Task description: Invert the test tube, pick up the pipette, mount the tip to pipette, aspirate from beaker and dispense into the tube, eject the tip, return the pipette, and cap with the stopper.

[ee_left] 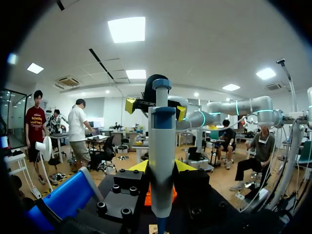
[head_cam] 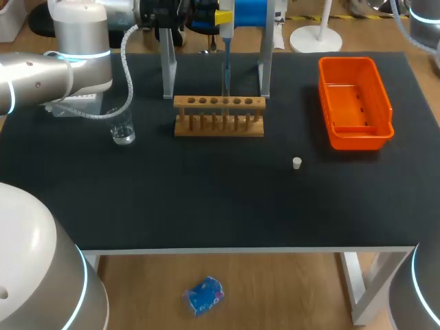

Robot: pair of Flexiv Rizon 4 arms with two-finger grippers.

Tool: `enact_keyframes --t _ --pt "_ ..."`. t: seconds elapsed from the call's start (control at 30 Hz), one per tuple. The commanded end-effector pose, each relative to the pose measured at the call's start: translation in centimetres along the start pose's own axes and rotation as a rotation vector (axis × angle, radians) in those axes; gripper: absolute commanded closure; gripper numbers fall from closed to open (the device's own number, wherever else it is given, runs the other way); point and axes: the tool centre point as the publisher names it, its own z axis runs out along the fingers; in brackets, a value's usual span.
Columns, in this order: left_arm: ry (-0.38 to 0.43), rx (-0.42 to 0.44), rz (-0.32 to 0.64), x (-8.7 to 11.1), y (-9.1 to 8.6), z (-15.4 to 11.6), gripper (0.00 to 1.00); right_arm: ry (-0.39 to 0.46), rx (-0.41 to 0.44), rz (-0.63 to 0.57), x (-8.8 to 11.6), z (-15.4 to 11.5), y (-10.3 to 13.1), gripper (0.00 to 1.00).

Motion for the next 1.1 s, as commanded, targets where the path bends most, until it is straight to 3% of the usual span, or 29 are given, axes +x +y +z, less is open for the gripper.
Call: enact_keyframes --t 0.03,0.6,0.83,1.1 --pt "-0.001 -0.001 0.000 0.1 -0.1 0.0 1.00 0.011 0.011 -0.012 -1.1 0.0 1.4 1.00" --pt "-0.001 -0.001 0.000 0.1 -0.1 0.0 1.00 0.011 0.011 -0.012 -1.1 0.0 1.4 1.00" --pt "-0.001 -0.001 0.000 0.1 -0.1 0.0 1.00 0.060 -0.040 0.052 -1.9 2.1 3.4 1.00" --pt "-0.001 -0.001 0.000 0.1 -0.1 0.0 1.00 0.116 -0.052 0.066 -1.6 4.2 5.5 1.00"
